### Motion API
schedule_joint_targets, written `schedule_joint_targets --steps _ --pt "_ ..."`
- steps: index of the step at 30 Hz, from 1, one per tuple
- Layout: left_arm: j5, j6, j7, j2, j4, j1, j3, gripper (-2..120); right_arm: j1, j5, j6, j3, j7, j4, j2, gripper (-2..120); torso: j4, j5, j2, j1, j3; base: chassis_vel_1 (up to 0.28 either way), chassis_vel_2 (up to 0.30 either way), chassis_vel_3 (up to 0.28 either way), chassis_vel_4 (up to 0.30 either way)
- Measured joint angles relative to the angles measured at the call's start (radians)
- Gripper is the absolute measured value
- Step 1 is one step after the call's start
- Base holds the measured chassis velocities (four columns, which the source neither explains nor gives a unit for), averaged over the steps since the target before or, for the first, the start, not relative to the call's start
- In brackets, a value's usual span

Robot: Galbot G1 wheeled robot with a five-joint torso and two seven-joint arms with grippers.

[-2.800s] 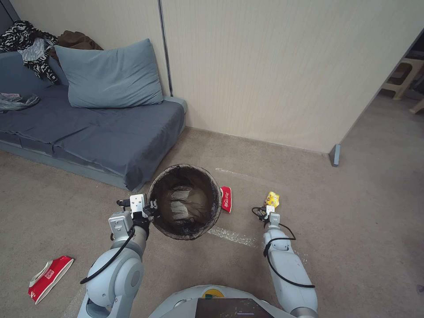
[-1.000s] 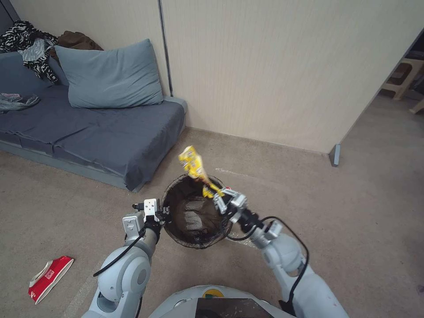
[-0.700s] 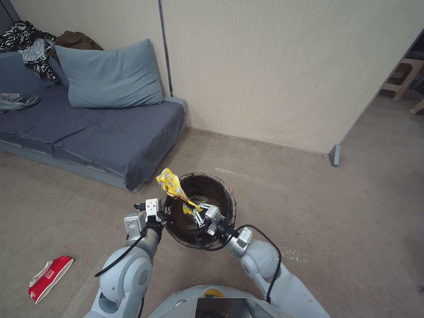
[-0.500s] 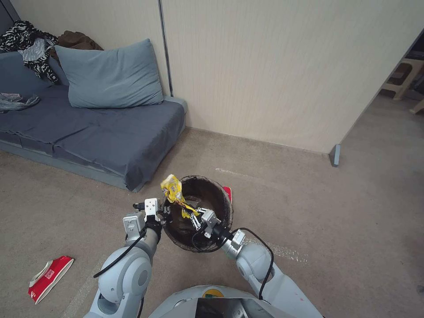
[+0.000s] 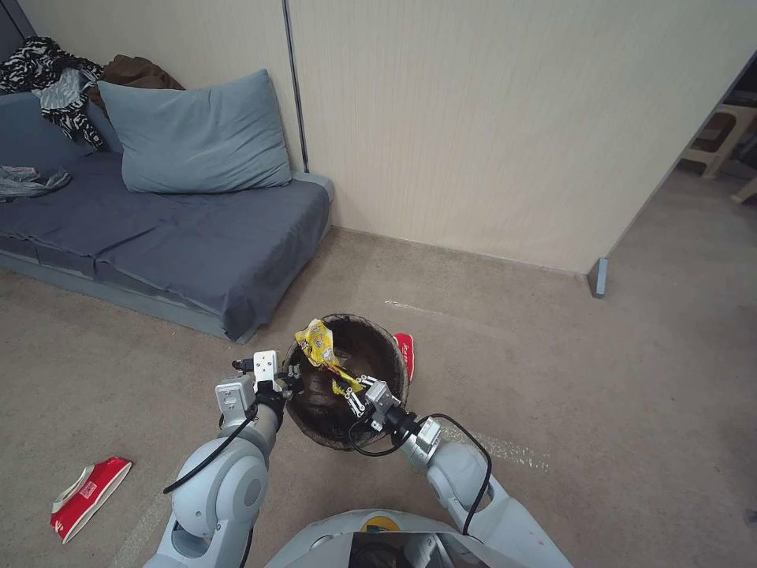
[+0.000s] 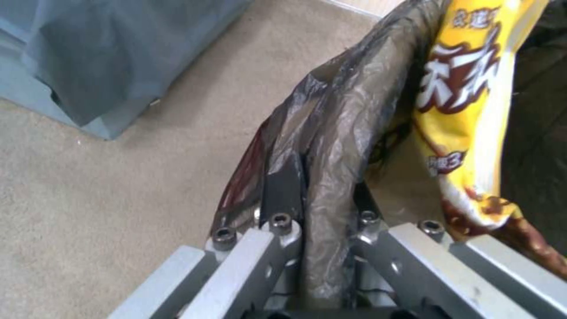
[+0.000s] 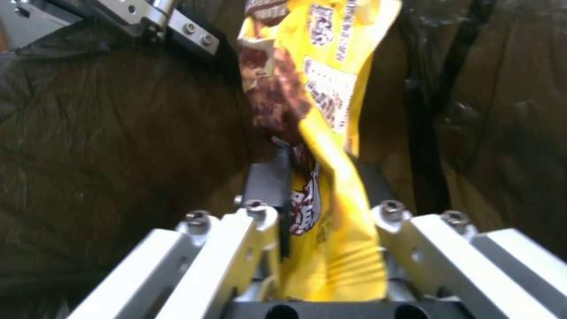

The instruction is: Pick up the trash bin, then pick up the garbage from the floor and place it into the trash bin.

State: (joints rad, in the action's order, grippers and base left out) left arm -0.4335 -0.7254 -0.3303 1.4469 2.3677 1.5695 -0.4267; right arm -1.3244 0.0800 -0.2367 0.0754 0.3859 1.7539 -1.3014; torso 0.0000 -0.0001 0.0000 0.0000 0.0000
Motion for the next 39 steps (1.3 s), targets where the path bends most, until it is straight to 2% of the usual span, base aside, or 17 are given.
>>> schedule_joint_targets --steps 1,2,4,6,9,10,16,17,20,28,31,33,34,35,37,38,39 --pt "0.0 0.0 0.0 -0.001 0.0 -0.002 -0.003 2 -0.002 -0.005 -0.004 0.006 0.0 0.0 0.0 24 0.0 0.0 0.0 0.0 0.0 0.0 0.0 0.0 0.0" --pt "0.0 0.0 0.0 -0.001 0.0 -0.002 -0.003 2 -0.002 -0.005 -0.004 0.006 0.0 0.0 0.0 24 0.0 0.0 0.0 0.0 0.0 0.0 0.0 0.0 0.0" --pt "-0.002 0.0 0.0 -0.002 0.0 -0.005 -0.011 2 -0.006 -0.009 -0.007 0.012 0.0 0.004 0.001 37 0.0 0.0001 0.0 0.0 0.0 0.0 0.0 0.0 0.0" --pt "-0.003 0.0 0.0 -0.002 0.0 -0.006 -0.011 2 -0.006 -0.009 -0.007 0.013 0.0 0.004 0.002 39 0.0 0.0001 0.0 0.0 0.0 0.0 0.0 0.0 0.0" --pt "-0.005 0.0 -0.001 -0.002 0.0 -0.009 -0.013 2 -0.007 -0.012 -0.009 0.018 0.0 0.01 0.004 54 0.0 0.0001 0.0 0.0 0.0 0.0 0.0 0.0 0.0" --pt "-0.005 0.0 -0.001 -0.002 0.0 -0.009 -0.013 2 -0.007 -0.012 -0.009 0.018 0.0 0.01 0.004 54 0.0 0.0001 0.0 0.0 0.0 0.0 0.0 0.0 0.0" --pt "-0.006 0.001 -0.001 -0.001 -0.001 -0.012 -0.015 2 -0.009 -0.013 -0.009 0.028 0.001 0.033 0.007 78 0.0 0.0001 0.0 0.0 0.0 0.0 0.0 0.0 0.0" --pt "-0.006 0.001 -0.001 -0.001 -0.001 -0.012 -0.015 2 -0.009 -0.013 -0.009 0.028 0.001 0.033 0.007 78 0.0 0.0001 0.0 0.0 0.0 0.0 0.0 0.0 0.0" --pt "-0.007 0.001 -0.001 -0.001 -0.002 -0.013 -0.016 2 -0.013 -0.015 -0.009 0.031 0.001 0.047 0.011 93 0.0 0.0001 0.0 0.0 0.0 0.0 0.0 0.0 0.0" --pt "-0.007 0.002 -0.001 0.002 -0.011 -0.016 -0.017 0 -0.033 -0.022 -0.018 0.034 0.007 0.088 0.019 99 0.0 0.0002 0.0 0.0 0.0 0.0 0.0 0.0 0.0" --pt "-0.007 0.003 -0.002 0.002 -0.02 -0.019 -0.026 0 -0.057 -0.017 -0.027 0.062 -0.019 0.172 0.026 99 0.0001 0.0002 0.0 0.0 0.0 0.0 0.0 0.0 0.0" --pt "-0.005 0.006 -0.002 0.0 -0.027 -0.02 -0.034 0 -0.099 -0.009 -0.016 0.13 -0.09 0.304 0.023 100 0.0 0.0002 0.0 0.0 0.0 0.0 0.0 0.0 0.0" --pt "-0.005 0.006 -0.002 0.0 -0.027 -0.02 -0.034 0 -0.099 -0.009 -0.016 0.13 -0.09 0.304 0.023 100 0.0 0.0002 0.0 0.0 0.0 0.0 0.0 0.0 0.0" --pt "0.004 0.009 -0.002 0.001 -0.035 -0.022 -0.041 0 -0.139 -0.025 0.001 0.197 -0.176 0.406 0.005 100 -0.0001 0.0001 0.0 0.0 0.0 0.0 0.0 0.0 0.0" --pt "0.022 0.018 0.001 0.001 -0.044 -0.024 -0.05 0 -0.199 -0.048 0.036 0.267 -0.316 0.478 -0.031 100 0.0 0.0 0.0 0.0 0.0 0.0 0.0 0.0 0.0" --pt "0.022 0.018 0.001 0.001 -0.044 -0.024 -0.05 0 -0.199 -0.048 0.036 0.267 -0.316 0.478 -0.031 100 0.0 0.0 0.0 0.0 0.0 0.0 0.0 0.0 0.0" --pt "0.028 0.022 0.002 0.001 -0.044 -0.024 -0.059 0 -0.236 -0.057 0.051 0.297 -0.392 0.486 -0.053 100 -0.0001 0.0001 0.0 0.0 0.0 0.0 0.0 0.0 0.0"
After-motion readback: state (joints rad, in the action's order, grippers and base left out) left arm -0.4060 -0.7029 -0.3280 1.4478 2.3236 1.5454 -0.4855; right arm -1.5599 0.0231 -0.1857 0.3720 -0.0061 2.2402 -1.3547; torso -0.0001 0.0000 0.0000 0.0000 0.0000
